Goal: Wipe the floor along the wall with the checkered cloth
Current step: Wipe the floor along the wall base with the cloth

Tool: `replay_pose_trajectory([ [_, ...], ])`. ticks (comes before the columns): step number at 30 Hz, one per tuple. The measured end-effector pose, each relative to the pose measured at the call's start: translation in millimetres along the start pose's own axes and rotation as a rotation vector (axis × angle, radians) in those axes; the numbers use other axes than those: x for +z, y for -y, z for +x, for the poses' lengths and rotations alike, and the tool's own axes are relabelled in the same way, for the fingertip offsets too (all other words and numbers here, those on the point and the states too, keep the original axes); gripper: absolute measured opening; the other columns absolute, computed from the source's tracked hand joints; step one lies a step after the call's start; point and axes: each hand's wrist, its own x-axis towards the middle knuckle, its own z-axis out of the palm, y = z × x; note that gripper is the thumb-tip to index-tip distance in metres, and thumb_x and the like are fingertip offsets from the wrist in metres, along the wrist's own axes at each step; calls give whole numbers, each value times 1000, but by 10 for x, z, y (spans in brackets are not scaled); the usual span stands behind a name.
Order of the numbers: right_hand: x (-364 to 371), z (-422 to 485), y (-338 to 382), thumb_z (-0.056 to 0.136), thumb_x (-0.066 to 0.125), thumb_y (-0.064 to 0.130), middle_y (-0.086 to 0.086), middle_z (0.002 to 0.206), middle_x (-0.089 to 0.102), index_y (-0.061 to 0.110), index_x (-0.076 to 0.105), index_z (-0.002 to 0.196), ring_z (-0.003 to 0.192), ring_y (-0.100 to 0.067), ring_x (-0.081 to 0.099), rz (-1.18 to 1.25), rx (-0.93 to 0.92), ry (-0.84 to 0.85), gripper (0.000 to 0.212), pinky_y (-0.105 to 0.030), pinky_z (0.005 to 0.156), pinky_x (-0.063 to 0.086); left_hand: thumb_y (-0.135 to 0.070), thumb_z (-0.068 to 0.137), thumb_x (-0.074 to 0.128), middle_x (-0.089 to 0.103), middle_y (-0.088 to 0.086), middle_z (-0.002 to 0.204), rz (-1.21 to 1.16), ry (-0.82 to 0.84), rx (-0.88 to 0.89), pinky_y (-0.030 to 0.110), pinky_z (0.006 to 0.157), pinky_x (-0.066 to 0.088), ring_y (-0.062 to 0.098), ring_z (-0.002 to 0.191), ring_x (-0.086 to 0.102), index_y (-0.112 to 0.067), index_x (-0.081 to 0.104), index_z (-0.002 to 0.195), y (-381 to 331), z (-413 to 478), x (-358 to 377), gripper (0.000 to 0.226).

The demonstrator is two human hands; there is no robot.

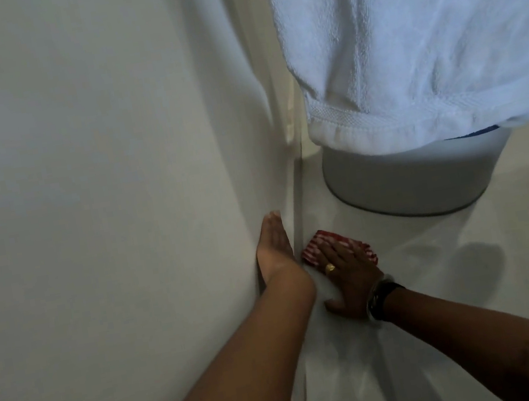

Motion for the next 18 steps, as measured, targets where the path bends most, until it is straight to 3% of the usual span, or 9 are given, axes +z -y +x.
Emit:
replay_pose_trajectory([
  [6,45,40,-28,71,44,72,-6,164,-7,25,0,155,150,-27,-9,7,3,8,106,-46,111,-21,-49,90,41,-16,25,157,-43,24,14,54,114,-17,43,144,-19,5,-11,147,-101,-169,38,94],
  [11,64,90,126,67,41,67,-2,165,2,30,6,155,150,-24,-5,109,29,-21,101,-48,115,-15,-45,97,24,-16,25,157,-12,31,13,53,113,-16,41,144,-18,4,-9,148,-88,-209,22,78],
  [18,137,-158,320,67,42,68,-4,164,9,24,8,155,150,-28,-1,73,-69,14,104,-54,116,-9,-48,96,22,-17,25,157,13,64,33,54,113,-17,42,144,-19,3,-10,148,-122,-240,21,79],
])
